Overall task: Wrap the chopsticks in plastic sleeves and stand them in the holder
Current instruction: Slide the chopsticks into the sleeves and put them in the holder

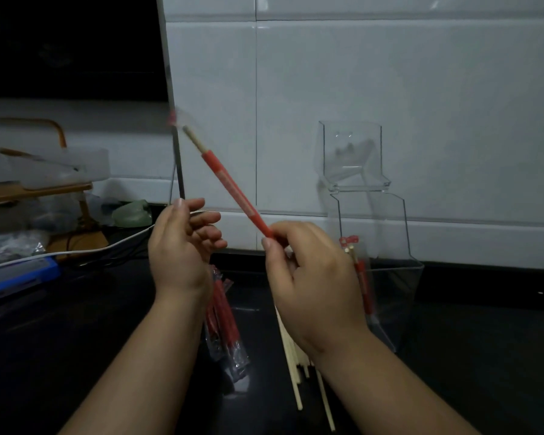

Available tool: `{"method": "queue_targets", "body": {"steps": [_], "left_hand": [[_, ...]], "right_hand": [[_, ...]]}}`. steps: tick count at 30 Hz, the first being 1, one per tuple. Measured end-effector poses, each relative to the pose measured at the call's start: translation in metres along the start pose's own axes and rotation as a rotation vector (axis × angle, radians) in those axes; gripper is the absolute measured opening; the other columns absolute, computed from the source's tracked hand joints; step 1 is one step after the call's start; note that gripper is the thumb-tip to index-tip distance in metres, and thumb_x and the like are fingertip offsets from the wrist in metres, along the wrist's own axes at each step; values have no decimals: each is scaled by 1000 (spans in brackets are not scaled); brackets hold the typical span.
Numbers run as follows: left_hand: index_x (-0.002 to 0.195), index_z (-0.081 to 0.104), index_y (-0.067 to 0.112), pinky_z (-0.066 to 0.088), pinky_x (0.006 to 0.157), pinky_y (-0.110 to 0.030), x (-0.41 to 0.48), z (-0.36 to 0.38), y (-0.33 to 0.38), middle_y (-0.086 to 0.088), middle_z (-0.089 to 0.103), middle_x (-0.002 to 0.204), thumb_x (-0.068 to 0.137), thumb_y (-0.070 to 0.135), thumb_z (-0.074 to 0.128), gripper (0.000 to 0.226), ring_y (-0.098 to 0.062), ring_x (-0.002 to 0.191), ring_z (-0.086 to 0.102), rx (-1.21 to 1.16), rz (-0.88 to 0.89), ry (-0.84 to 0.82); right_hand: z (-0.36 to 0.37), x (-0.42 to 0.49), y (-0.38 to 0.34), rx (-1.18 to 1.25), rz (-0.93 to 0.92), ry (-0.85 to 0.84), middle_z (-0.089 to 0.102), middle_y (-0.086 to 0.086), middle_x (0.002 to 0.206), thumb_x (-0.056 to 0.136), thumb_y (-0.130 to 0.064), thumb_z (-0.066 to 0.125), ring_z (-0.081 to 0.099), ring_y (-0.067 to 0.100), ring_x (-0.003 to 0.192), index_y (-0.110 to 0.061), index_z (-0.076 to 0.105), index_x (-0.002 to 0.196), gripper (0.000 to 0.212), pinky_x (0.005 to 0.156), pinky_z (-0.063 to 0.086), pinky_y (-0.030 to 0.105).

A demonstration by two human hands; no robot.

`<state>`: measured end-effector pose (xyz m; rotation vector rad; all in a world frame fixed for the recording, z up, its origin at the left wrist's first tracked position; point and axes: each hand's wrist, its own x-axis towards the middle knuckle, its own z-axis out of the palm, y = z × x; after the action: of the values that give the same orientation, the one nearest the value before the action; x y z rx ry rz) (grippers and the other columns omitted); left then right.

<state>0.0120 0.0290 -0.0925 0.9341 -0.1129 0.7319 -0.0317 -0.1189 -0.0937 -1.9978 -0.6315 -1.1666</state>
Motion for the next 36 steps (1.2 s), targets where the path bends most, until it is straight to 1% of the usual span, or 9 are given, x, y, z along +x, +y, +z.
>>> {"method": "queue_targets", "body": {"steps": [3, 12, 15, 17, 22, 25, 28, 32, 36], "left_hand": [[96, 61, 11, 44, 50, -24, -2, 1, -2, -5, 61, 72, 106, 29, 40, 30, -14, 57, 52, 51, -25, -43], [93, 66, 12, 44, 50, -23, -10, 5, -11, -3, 63, 74, 100, 30, 49, 26, -12, 61, 55, 230, -105, -231], [91, 68, 13, 44, 50, -20, -13, 7, -14, -4, 64, 77, 89, 36, 55, 27, -11, 62, 55, 270, -121, -315], [92, 68, 12, 43, 50, -19, -16, 9, -14, -5, 63, 80, 97, 28, 55, 21, -12, 64, 54, 329, -104, -345], [93, 69, 14, 43, 57, -25, -18, 9, -14, 2, 67, 79, 90, 33, 63, 20, -10, 66, 56, 471, -87, -368], [86, 70, 20, 45, 63, -31, -18, 8, -17, 3, 68, 78, 92, 31, 67, 13, -10, 67, 58, 585, -73, -364], [82, 70, 25, 47, 66, -30, -17, 6, -21, 7, 66, 74, 91, 30, 67, 11, -12, 72, 61, 774, -56, -357], [81, 70, 26, 47, 67, -30, -15, 2, -22, 6, 65, 74, 90, 30, 68, 11, -13, 74, 61, 903, -81, -376], [84, 71, 23, 48, 68, -30, -16, 3, -20, 5, 66, 79, 92, 27, 67, 9, -13, 77, 61, 926, -95, -377]], "right_hand": [[-9, 6, -3, 55, -8, 59, 60, -11, 79, 94, -16, 62, 46, -1, 66, -16, 68, 98, 7, 61, 37, 8], [-50, 25, -5, 288, 54, 326, 66, -4, 76, 96, -17, 63, 64, 16, 62, -13, 65, 101, 7, 54, 53, 35], [-59, 32, 1, 313, 113, 458, 67, -5, 82, 96, -17, 62, 65, 15, 67, -16, 63, 101, 4, 57, 53, 23], [-62, 37, 7, 297, 160, 502, 66, -12, 86, 96, -17, 62, 65, 6, 73, -20, 61, 99, 4, 61, 51, 15], [-58, 42, 33, 229, 415, 400, 67, -12, 81, 94, -25, 65, 64, -4, 73, -26, 62, 92, 3, 59, 46, 7], [-53, 41, 46, 96, 523, 281, 68, -11, 81, 92, -32, 65, 65, 2, 74, -28, 63, 90, 6, 62, 51, 22], [-51, 39, 46, 25, 541, 192, 67, -12, 84, 91, -33, 64, 67, 10, 72, -28, 63, 92, 5, 61, 54, 28], [-53, 39, 43, -34, 507, 179, 56, -22, 83, 92, -31, 63, 55, -7, 71, -27, 60, 97, 7, 54, 37, 8], [-53, 38, 45, -15, 487, 183, 58, -20, 86, 91, -28, 63, 54, -6, 80, -26, 62, 96, 5, 62, 38, 14]]}}
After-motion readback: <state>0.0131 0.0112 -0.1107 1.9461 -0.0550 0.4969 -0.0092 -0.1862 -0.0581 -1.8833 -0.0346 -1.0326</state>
